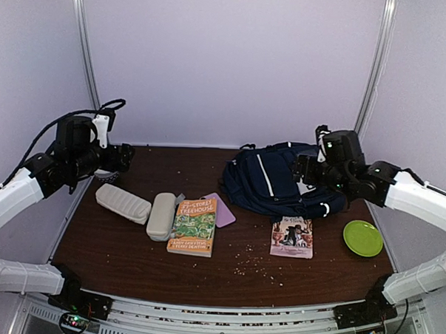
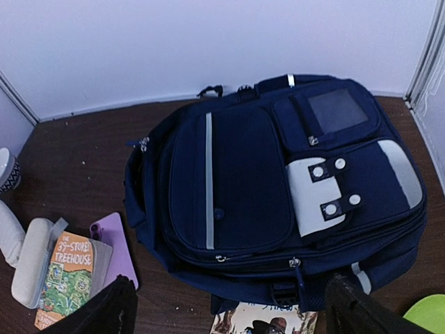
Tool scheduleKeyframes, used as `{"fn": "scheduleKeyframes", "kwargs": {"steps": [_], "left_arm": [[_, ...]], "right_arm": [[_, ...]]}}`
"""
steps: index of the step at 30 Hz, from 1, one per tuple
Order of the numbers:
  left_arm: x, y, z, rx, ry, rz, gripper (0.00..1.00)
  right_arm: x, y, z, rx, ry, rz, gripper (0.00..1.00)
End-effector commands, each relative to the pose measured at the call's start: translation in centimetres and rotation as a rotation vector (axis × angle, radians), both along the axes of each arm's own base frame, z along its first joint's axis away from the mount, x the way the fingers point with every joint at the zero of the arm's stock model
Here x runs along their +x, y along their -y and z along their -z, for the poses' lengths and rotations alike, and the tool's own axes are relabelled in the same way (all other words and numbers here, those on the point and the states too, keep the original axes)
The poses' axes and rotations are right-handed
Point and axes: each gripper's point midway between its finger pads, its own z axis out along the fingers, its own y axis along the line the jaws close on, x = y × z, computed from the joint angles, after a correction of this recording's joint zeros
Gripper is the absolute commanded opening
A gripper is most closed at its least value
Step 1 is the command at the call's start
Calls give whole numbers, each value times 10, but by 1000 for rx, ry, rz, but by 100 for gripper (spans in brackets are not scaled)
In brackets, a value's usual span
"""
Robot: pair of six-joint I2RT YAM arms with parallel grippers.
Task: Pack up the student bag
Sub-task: Adjust the student bag at the center of the board.
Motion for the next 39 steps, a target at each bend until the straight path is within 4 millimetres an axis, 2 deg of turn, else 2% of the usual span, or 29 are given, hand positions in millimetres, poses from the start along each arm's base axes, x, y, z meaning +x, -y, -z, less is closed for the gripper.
{"fn": "scheduleKeyframes", "kwargs": {"steps": [1, 4, 9, 12, 13, 16, 22, 28, 35, 39], "left_arm": [[4, -2, -16, -39, 64, -24, 97], [4, -3, -13, -38, 43, -30, 96], [4, -4, -10, -36, 14, -44, 95], [5, -6, -5, -18, -12, -60, 94], [6, -8, -4, -13, -19, -70, 94], [7, -7, 0, -8, -37, -71, 94], [9, -2, 2, -8, -60, -49, 94], [11, 2, 6, -10, -77, -36, 93], [12, 1, 8, 4, -91, -43, 92], [12, -2, 8, 11, -89, -53, 91]], "right_arm": [[20, -25, 29, 36, -91, 16, 91], [35, -54, 47, 19, -135, -21, 89], [67, -98, 64, -42, -173, -66, 84], [91, -111, 69, -83, -178, -67, 75], [95, -116, 78, -101, -198, -80, 73], [111, -138, 80, -96, -221, -120, 69], [129, -146, 122, -37, -334, -96, 59], [130, -143, 139, -69, -372, -78, 57], [127, -154, 157, -49, -413, -123, 47], [127, -160, 161, -27, -429, -135, 33]]}}
